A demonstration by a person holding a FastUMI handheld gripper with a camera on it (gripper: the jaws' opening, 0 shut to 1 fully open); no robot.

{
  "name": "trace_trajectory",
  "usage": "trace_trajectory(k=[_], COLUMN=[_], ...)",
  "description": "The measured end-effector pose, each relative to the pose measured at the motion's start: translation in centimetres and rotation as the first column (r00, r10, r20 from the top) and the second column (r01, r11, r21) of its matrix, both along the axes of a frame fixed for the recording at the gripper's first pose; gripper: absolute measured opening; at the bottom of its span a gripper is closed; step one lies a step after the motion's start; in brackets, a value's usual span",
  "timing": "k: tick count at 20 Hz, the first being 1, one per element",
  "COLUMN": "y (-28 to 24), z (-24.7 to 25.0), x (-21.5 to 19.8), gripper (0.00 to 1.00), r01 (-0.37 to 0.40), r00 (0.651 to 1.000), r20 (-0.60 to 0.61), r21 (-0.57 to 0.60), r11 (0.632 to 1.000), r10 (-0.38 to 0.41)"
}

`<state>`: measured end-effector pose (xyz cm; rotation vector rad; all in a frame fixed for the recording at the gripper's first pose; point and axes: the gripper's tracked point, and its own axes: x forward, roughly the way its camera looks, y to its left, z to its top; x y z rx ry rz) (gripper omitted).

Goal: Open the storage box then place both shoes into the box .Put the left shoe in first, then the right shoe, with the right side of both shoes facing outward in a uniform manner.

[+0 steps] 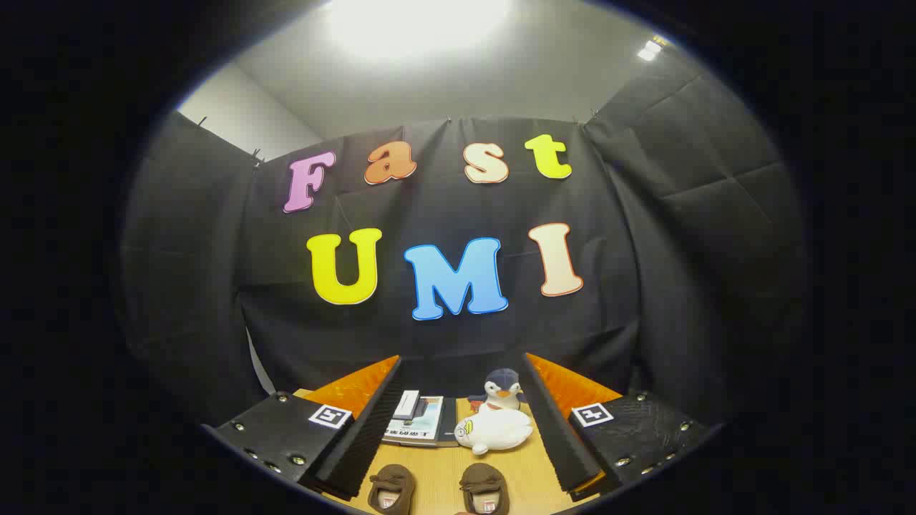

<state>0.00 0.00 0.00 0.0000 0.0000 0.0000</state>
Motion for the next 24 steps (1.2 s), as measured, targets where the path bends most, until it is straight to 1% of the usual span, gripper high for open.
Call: trace_trajectory(k=[7, 13, 21, 24], y=[1.9, 3.9, 4.0, 4.4], z=[-0.6, -1.2, -4.3, -6.2], x=[0.0, 0.4, 2.2, 3.1], gripper=[0.96, 0.96, 0.96, 0.96], r01=[0.018, 0.018, -0.031, -0.065], r00=[1.000, 1.000, 0.999, 0.994], r20=[0.007, 0.010, -0.039, -0.091], r21=[-0.031, -0.036, -0.035, 0.012], r11=[0.999, 0.999, 0.999, 0.998], r10=[-0.018, -0.017, 0.029, 0.066])
